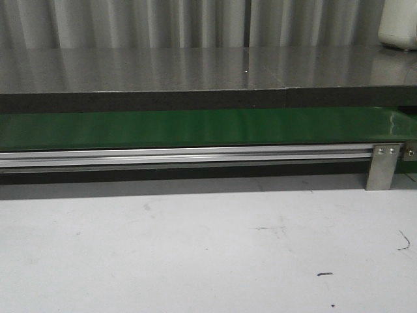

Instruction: Move button from left to right

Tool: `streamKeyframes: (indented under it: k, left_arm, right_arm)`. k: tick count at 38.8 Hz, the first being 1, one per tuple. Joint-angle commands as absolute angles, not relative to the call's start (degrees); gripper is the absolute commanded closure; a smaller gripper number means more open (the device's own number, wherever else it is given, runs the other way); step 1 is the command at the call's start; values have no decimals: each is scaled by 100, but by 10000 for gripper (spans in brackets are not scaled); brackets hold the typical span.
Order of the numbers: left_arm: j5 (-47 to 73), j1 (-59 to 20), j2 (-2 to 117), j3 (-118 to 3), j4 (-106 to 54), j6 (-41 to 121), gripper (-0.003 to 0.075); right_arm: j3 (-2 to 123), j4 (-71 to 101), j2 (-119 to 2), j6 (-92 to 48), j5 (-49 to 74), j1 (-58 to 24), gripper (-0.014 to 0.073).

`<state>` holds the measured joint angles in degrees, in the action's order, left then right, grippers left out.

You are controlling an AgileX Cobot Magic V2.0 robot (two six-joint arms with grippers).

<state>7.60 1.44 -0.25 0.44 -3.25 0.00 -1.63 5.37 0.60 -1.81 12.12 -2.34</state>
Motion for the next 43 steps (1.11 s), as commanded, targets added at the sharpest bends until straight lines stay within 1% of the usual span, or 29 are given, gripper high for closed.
streamKeyframes:
  k: [1, 6, 12, 15, 16, 19, 22, 25, 28, 32, 38, 41, 43]
  left_arm:
    - [265, 137, -128, 202, -365, -80, 741]
    - [214, 137, -128, 202, -365, -80, 741]
    - [0, 137, -128, 213, -365, -80, 741]
    - [-563, 137, -128, 203, -493, -80, 741]
    - [-996, 137, -128, 203, -519, -80, 741]
    - [-1797, 137, -128, 81, -519, -80, 741]
    - [-2063, 137, -119, -309, -508, -80, 741]
    - [-1484, 137, 46, -1052, -498, -69, 741]
    - [-333, 137, 525, -1822, -251, 0, 741]
    - [424, 137, 1262, -2459, 181, 0, 741]
    - [1186, 137, 2115, -3067, 167, 0, 741]
    - [1187, 137, 2225, -3111, 158, 0, 741]
    - [1187, 137, 2237, -3111, 158, 0, 738]
  right_arm:
    - [-104, 480, 155, -215, 793, -205, 662]
    - [-104, 480, 155, -215, 729, -205, 662]
    - [-104, 706, 155, -160, 244, -211, 662]
    - [-42, 706, 155, -160, 45, -211, 662]
    - [25, 706, 155, -160, 38, -224, 662]
    - [336, 720, 155, -147, 0, -224, 662]
    - [876, 752, 135, -147, 63, -224, 659]
    - [1543, 752, -134, -147, 245, -224, 659]
    - [2309, 772, -835, -147, 963, -224, 650]
    - [2968, 772, -1758, -147, 1438, -224, 650]
    - [3442, 772, -2710, -152, 1796, -224, 651]
    - [3441, 772, -2813, -152, 1792, -224, 649]
    - [3441, 772, -2813, -152, 1768, -224, 626]
